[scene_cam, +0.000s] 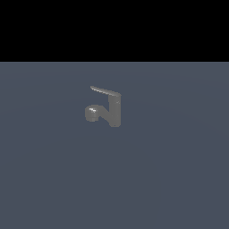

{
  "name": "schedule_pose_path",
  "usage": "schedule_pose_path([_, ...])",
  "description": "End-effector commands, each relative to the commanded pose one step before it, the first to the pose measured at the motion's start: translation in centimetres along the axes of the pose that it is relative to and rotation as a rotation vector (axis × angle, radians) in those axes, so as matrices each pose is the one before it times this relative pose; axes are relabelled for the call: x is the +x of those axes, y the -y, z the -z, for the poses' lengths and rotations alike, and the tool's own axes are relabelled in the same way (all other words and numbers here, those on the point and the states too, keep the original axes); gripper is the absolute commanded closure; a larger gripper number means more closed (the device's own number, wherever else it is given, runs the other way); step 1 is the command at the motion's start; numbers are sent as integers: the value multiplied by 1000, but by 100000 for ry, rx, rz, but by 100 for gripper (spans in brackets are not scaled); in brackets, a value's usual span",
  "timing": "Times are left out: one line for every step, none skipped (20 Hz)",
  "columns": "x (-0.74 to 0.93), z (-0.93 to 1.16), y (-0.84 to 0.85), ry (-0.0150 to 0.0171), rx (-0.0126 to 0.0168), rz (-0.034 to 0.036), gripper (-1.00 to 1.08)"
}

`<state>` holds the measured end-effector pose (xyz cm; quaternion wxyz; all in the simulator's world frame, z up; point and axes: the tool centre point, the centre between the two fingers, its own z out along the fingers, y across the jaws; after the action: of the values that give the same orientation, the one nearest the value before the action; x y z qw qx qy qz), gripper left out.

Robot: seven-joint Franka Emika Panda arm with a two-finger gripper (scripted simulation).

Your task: Turn on the faucet by rotating a designated handle.

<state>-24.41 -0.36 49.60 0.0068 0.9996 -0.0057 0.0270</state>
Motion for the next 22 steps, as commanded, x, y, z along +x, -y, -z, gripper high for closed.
schedule_pose_path([0,0,-1,0,0,0,108])
schedule_pose_path([0,-12,-2,66,105,-60,108])
schedule_pose_path([-3,-31,3,184,293,-169,108])
schedule_pose_path([-2,-52,-2,305,484,-280,108])
schedule_pose_path([-2,-71,-2,421,664,-386,108])
schedule_pose_path([-2,-89,-1,532,833,-488,108])
schedule_pose_path([1,-92,-2,555,864,-511,108])
schedule_pose_path([3,-70,-1,430,665,-400,108])
schedule_pose_path([5,-48,0,300,464,-284,108])
schedule_pose_path([6,-28,-1,171,267,-169,108])
schedule_pose_path([0,-4,11,30,50,-36,108])
schedule_pose_path([3,11,-11,-75,-115,70,108])
schedule_pose_path([-15,16,-3,-96,-165,126,108])
schedule_pose_path([3,-1,-4,0,0,0,108])
schedule_pose_path([31,-5,11,31,93,-120,108])
schedule_pose_path([70,-12,14,60,184,-241,108])
schedule_pose_path([106,-17,23,77,254,-353,108])
schedule_pose_path([142,-21,28,95,325,-468,108])
schedule_pose_path([178,-27,36,116,396,-583,108])
schedule_pose_path([213,-33,44,140,463,-697,108])
schedule_pose_path([243,-39,52,163,522,-800,108])
schedule_pose_path([272,-46,58,191,580,-903,108])
